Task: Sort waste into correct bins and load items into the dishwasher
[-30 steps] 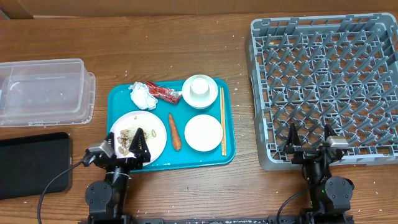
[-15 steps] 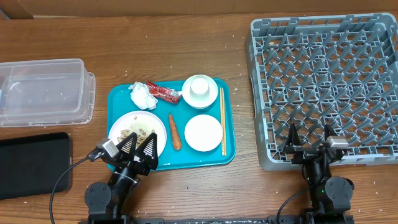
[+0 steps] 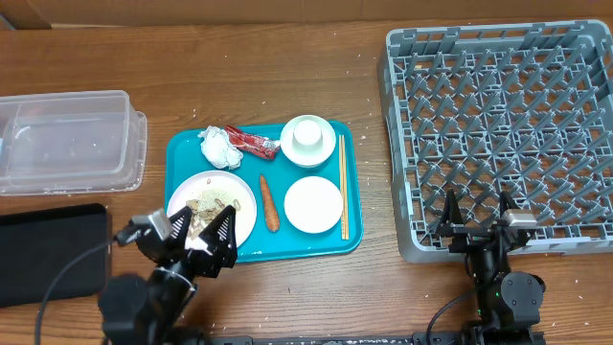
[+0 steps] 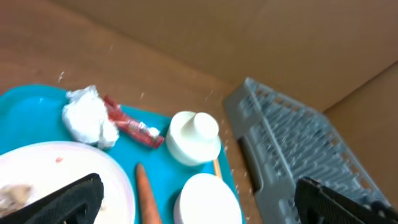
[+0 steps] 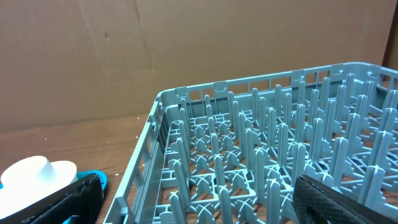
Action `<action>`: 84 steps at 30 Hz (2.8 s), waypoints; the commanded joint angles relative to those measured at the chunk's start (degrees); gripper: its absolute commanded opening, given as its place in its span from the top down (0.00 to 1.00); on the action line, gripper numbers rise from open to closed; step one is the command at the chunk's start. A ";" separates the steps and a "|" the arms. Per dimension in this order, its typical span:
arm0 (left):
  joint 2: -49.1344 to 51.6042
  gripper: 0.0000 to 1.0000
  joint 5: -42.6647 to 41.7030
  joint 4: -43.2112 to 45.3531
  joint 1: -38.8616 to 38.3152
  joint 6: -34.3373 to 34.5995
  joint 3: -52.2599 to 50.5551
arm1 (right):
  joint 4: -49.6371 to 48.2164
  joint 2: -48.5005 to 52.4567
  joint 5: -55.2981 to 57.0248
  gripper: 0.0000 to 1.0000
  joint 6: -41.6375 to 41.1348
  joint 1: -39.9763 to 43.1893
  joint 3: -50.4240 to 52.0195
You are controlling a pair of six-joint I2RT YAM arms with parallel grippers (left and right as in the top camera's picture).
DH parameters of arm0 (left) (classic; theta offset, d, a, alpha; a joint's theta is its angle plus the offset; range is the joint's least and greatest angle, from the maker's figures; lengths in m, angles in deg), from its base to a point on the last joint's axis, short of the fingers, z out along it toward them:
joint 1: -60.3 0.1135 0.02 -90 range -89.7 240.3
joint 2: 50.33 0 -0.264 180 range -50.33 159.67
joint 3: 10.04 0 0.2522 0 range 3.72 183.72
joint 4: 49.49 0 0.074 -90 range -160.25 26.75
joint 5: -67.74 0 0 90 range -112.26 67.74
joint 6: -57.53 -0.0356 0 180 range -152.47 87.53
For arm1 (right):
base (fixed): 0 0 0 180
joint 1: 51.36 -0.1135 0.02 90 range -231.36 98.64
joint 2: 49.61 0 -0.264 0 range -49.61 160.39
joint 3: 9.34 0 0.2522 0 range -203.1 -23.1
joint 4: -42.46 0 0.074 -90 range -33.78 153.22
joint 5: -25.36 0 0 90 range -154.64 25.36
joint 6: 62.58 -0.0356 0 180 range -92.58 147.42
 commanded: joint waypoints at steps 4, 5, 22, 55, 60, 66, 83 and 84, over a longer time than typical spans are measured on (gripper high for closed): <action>22.91 0.00 0.07 -14.19 0.24 -11.37 18.51 | -0.22 -0.57 0.02 0.00 0.17 0.11 0.59; 26.34 0.00 -0.46 -16.44 0.24 -12.76 21.05 | -0.22 -0.57 0.02 0.00 0.17 0.11 0.59; 56.24 0.00 11.17 -31.19 -10.47 -6.10 27.63 | -0.20 -0.57 0.02 0.00 0.17 0.11 0.59; 80.06 0.00 26.64 -29.53 -21.24 -6.62 39.12 | -0.22 -0.57 0.02 0.00 0.17 0.11 0.59; 82.64 0.00 26.47 -28.30 -21.64 -5.75 39.12 | -0.22 -0.57 0.02 0.00 0.17 0.11 0.59; 85.31 0.00 30.58 -28.26 -23.37 -5.75 39.12 | -0.20 -0.57 0.02 0.00 0.20 0.11 0.59; 90.99 0.00 31.08 -29.05 -23.39 -5.73 39.12 | -0.22 -0.57 0.02 0.00 0.17 0.11 0.59; 91.06 0.00 30.91 -28.81 -23.39 -5.73 39.12 | -0.20 -0.57 0.02 0.00 0.20 0.11 0.59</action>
